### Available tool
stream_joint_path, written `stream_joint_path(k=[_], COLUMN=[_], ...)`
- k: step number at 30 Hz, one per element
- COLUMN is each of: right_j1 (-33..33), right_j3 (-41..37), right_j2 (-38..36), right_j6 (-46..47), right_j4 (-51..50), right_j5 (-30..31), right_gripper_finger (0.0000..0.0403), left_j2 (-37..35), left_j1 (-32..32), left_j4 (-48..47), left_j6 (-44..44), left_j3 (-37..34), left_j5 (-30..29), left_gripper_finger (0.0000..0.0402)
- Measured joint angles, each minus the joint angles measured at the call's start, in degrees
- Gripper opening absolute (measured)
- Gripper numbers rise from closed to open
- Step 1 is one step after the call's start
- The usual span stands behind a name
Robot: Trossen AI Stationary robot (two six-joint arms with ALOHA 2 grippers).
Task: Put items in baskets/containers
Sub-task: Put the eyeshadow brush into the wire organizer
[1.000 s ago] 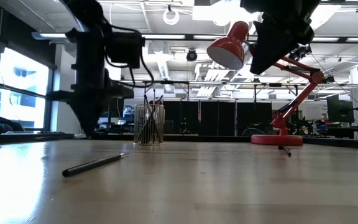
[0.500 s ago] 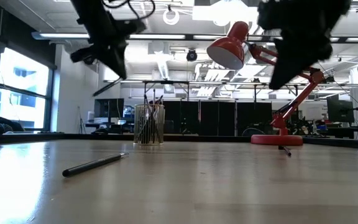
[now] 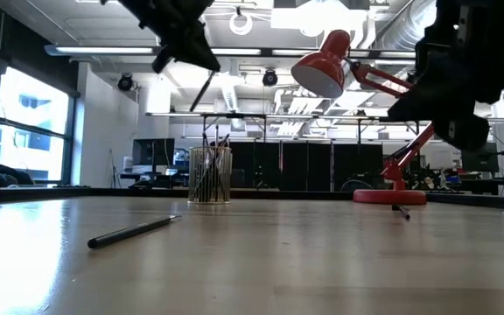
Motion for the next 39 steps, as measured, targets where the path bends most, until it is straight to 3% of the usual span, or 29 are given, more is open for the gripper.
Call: stream_joint_path(k=[4, 7, 13, 17, 20, 25, 30, 39], right_j1=[0.0, 0.0, 0.0, 0.0, -0.1, -1.4, -3.9, -7.6], right_j3=[-5.7, -6.9, -4.4, -2.5, -1.8, -1.7, -1.7, -1.7], right_j2=[-1.4, -1.4, -1.4, -1.4, -1.4, -1.3, -1.3, -1.3], right_j6=[0.0, 0.0, -4.7, -11.1, -14.9, -14.2, -14.0, -14.0], right_j4=[10.0, 11.7, 12.1, 12.4, 12.4, 12.4, 13.2, 15.4], right_j5=[0.6, 1.6, 9.4, 14.6, 17.3, 21.0, 20.5, 20.5], right_gripper_finger=[0.0003, 0.0006, 0.0003, 0.0006, 0.0003, 0.0004, 0.0001, 0.0001], left_j2=[0.0, -0.5, -2.8, -1.5, 0.3, 4.0, 7.4, 11.6], left_j1=[5.4, 9.0, 17.7, 23.9, 26.9, 28.1, 28.0, 28.0], left_j4=[4.7, 13.5, 43.6, 66.0, 76.2, 78.6, 78.9, 78.5], left_j6=[7.6, 12.4, 13.0, 9.1, 10.0, 12.9, 19.8, 24.1], left_j3=[-0.1, -3.9, -19.6, -29.9, -35.2, -36.5, -36.5, -36.5], left_j5=[6.5, 12.0, 25.7, 32.6, 35.8, 42.6, 43.6, 44.4], left_gripper_finger=[0.0, 0.0, 0.0, 0.0, 0.0, 0.0, 0.0, 0.0])
